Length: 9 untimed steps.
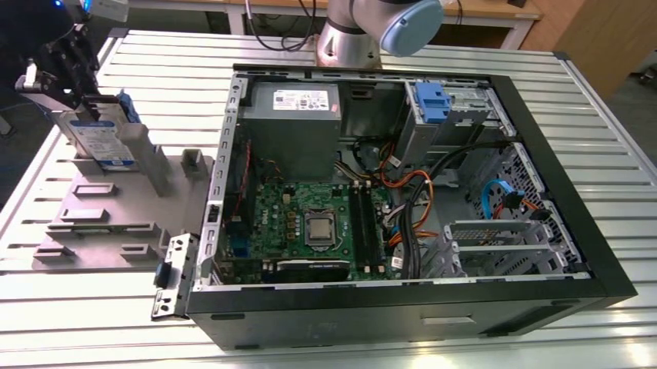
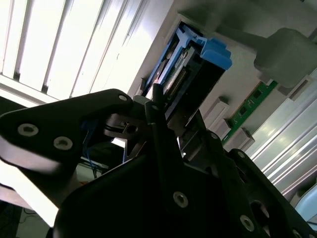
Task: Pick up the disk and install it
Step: 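Pick up the disk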
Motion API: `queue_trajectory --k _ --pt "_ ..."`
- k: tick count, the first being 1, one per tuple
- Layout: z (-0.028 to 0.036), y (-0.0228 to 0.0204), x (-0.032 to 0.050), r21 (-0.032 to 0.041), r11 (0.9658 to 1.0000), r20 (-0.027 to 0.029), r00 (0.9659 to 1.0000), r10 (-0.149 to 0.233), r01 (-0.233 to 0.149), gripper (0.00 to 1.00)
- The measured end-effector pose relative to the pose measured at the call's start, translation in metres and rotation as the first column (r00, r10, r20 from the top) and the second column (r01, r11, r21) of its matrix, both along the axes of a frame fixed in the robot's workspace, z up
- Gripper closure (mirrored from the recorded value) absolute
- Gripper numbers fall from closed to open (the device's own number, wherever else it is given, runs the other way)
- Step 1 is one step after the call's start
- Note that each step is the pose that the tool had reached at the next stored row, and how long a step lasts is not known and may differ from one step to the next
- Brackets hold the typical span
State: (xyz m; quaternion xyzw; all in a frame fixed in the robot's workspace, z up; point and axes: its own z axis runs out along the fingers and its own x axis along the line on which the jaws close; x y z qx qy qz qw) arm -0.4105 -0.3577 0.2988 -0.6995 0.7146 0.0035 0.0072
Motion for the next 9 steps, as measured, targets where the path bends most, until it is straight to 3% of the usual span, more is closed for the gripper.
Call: queue_trajectory --k 1,9 --pt "0.0 0.0 0.0 0.0 1.0 0.0 1.0 0.0 0.0 0.64" --pt "0.0002 0.0 0.0 0.0001 1.0 0.0 1.0 0.0 0.0 0.65"
